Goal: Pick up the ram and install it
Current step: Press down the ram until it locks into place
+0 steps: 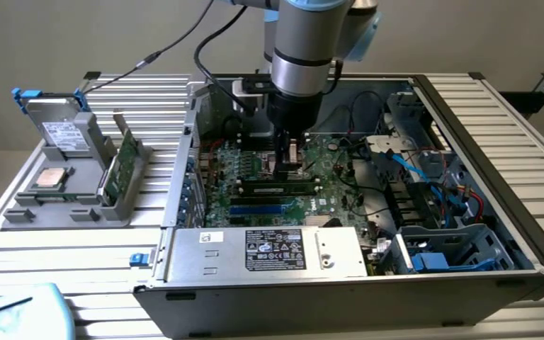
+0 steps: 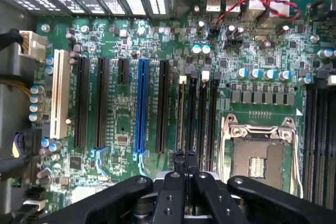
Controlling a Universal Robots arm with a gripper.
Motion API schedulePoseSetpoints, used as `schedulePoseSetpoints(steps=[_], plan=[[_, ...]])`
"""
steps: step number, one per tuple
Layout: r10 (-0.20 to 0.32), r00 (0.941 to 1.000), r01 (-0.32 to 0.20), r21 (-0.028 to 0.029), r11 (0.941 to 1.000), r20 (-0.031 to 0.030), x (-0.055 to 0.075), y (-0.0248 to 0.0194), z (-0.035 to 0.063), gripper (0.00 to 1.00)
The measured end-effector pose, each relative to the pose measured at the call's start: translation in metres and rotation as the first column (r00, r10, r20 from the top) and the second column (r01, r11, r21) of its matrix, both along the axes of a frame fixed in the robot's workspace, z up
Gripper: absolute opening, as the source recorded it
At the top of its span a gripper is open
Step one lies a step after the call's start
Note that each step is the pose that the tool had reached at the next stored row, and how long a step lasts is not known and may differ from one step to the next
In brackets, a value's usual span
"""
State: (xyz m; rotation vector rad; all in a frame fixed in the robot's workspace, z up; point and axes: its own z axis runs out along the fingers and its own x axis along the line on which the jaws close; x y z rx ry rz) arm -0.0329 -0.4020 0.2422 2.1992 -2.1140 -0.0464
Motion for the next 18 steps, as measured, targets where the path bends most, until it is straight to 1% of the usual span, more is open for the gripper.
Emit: schedulePoseSetpoints(steps=[2,6,8,18], plan=[[0.000,1.0000,0.000,0.0000,1.0000,-0.0060,0.001,-0.0002,0.0040,0.11],[0.000,0.9998,0.000,-0.0001,1.0000,-0.0221,0.007,-0.0010,0.0111,0.11],[0.000,0.9997,0.000,0.0000,1.0000,-0.0261,0.008,-0.0010,0.0123,0.11],[0.000,0.9997,0.000,0.0000,1.0000,-0.0263,0.008,-0.0010,0.0124,0.11]])
